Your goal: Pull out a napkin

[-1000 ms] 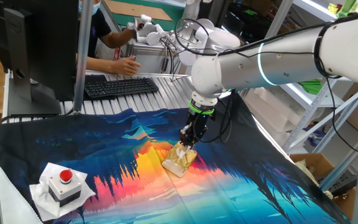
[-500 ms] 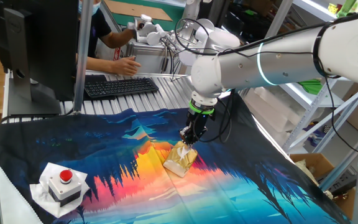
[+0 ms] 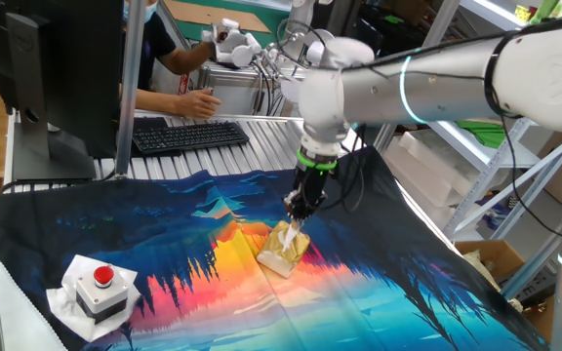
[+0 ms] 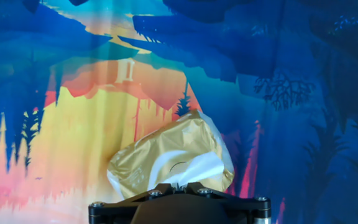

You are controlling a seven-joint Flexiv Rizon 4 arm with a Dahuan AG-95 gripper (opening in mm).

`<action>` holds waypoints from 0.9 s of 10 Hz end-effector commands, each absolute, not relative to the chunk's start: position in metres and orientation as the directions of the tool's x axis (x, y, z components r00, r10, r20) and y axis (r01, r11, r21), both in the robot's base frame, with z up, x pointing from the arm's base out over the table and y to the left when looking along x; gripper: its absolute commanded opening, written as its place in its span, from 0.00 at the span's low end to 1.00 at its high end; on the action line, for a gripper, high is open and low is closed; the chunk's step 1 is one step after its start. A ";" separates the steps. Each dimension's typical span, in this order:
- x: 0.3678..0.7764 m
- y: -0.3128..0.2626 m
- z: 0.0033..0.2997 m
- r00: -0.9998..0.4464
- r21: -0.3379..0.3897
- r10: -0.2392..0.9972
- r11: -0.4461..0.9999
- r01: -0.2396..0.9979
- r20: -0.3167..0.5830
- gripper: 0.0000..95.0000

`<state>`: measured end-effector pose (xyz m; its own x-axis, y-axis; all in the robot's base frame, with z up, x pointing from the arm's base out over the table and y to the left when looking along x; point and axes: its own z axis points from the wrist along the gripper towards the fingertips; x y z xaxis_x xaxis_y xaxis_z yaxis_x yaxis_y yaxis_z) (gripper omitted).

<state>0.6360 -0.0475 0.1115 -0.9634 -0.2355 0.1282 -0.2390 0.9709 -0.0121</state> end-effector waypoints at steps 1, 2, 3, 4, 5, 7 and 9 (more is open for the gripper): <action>0.633 -0.043 0.137 -0.962 -0.047 -0.229 0.970 -0.238 0.146 0.00; 0.632 -0.042 0.142 -0.963 -0.051 -0.226 0.970 -0.236 0.150 0.00; 0.630 -0.040 0.158 -0.961 -0.064 -0.225 0.969 -0.237 0.163 0.00; 0.628 -0.039 0.168 -0.960 -0.075 -0.223 0.968 -0.238 0.166 0.00; 0.626 -0.039 0.176 -0.960 -0.085 -0.221 0.968 -0.238 0.172 0.00; 0.621 -0.041 0.191 -0.959 -0.089 -0.219 0.967 -0.237 0.182 0.00; 0.616 -0.045 0.202 -0.958 -0.094 -0.217 0.967 -0.237 0.187 0.00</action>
